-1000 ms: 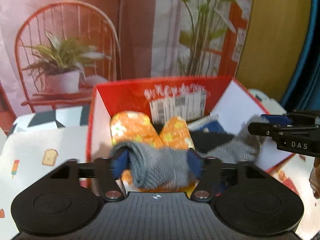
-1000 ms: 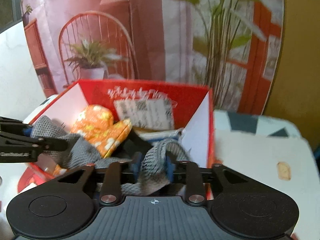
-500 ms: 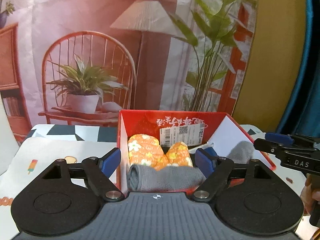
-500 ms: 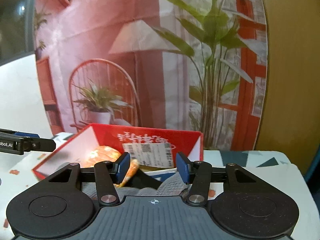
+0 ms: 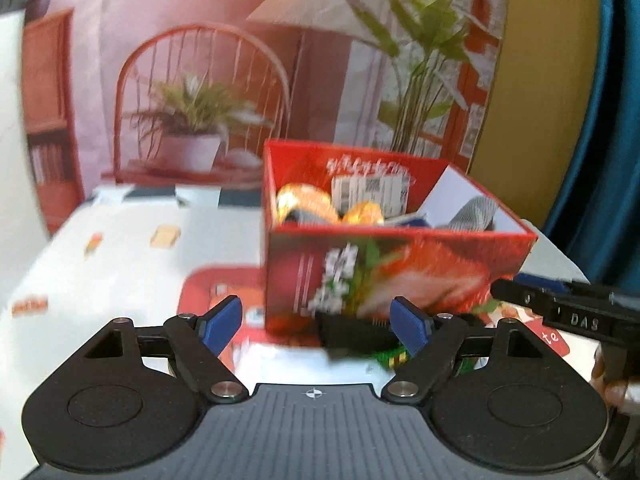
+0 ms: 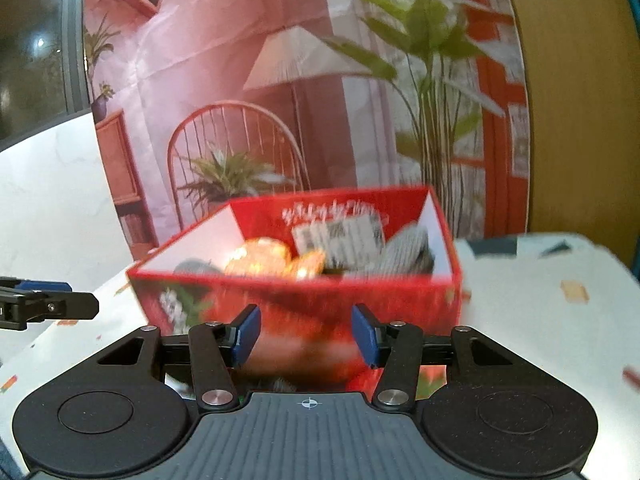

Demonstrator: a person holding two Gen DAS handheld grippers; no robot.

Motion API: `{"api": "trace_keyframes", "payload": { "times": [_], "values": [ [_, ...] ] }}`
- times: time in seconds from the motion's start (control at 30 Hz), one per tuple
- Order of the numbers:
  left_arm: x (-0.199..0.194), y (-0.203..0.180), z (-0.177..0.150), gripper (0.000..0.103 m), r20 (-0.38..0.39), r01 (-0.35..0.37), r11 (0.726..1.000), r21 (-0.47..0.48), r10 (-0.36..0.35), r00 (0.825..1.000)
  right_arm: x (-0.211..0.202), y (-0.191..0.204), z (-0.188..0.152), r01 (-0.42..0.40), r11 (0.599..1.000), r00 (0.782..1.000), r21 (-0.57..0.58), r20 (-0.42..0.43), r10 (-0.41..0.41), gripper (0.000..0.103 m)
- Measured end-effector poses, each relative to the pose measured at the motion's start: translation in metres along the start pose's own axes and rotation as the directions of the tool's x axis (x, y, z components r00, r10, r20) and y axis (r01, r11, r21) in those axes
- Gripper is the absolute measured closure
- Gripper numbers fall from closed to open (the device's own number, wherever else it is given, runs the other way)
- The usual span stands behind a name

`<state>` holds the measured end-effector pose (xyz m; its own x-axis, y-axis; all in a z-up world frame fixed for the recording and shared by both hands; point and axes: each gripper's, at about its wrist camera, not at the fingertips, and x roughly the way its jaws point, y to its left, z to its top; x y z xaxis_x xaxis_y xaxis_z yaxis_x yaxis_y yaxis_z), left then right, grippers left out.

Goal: Organize soft objects
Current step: 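Move the left tool back down to the white sock beside the bag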

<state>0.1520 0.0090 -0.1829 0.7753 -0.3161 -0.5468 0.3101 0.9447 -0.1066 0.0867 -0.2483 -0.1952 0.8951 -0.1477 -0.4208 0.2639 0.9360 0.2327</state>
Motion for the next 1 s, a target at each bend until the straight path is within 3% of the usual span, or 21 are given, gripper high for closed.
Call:
{"api": "trace_keyframes", "payload": {
  "times": [0.3, 0.5, 0.73, 0.87, 1.0],
  "values": [
    [0.004, 0.02, -0.042, 0.022, -0.078, -0.042, 0.993, -0.112, 0.033, 0.996, -0.008, 0.019, -0.063, -0.017, 1.0, 0.994, -0.017, -0.11, 0.015, 0.063],
    [0.002, 0.032, -0.055, 0.022, -0.117, -0.09, 0.985, -0.15, 0.073, 0.99, -0.014, 0.018, -0.06, 0.027, 0.999, 0.996, -0.041, -0.083, -0.031, 0.063],
    [-0.002, 0.052, -0.073, 0.022, -0.21, -0.155, 0.956, -0.247, 0.103, 0.972, -0.014, -0.017, -0.065, 0.125, 0.99, 0.985, 0.059, -0.124, -0.117, 0.062],
    [0.003, 0.053, -0.073, 0.022, -0.223, -0.129, 0.958, -0.256, 0.071, 0.972, -0.01, -0.029, -0.071, 0.13, 0.986, 0.983, 0.108, -0.147, -0.114, 0.062],
    [0.009, 0.044, -0.076, 0.023, -0.245, -0.104, 0.97, -0.22, 0.048, 0.968, -0.004, -0.026, -0.077, 0.114, 0.99, 0.982, 0.084, -0.16, -0.099, 0.061]
  ]
}}
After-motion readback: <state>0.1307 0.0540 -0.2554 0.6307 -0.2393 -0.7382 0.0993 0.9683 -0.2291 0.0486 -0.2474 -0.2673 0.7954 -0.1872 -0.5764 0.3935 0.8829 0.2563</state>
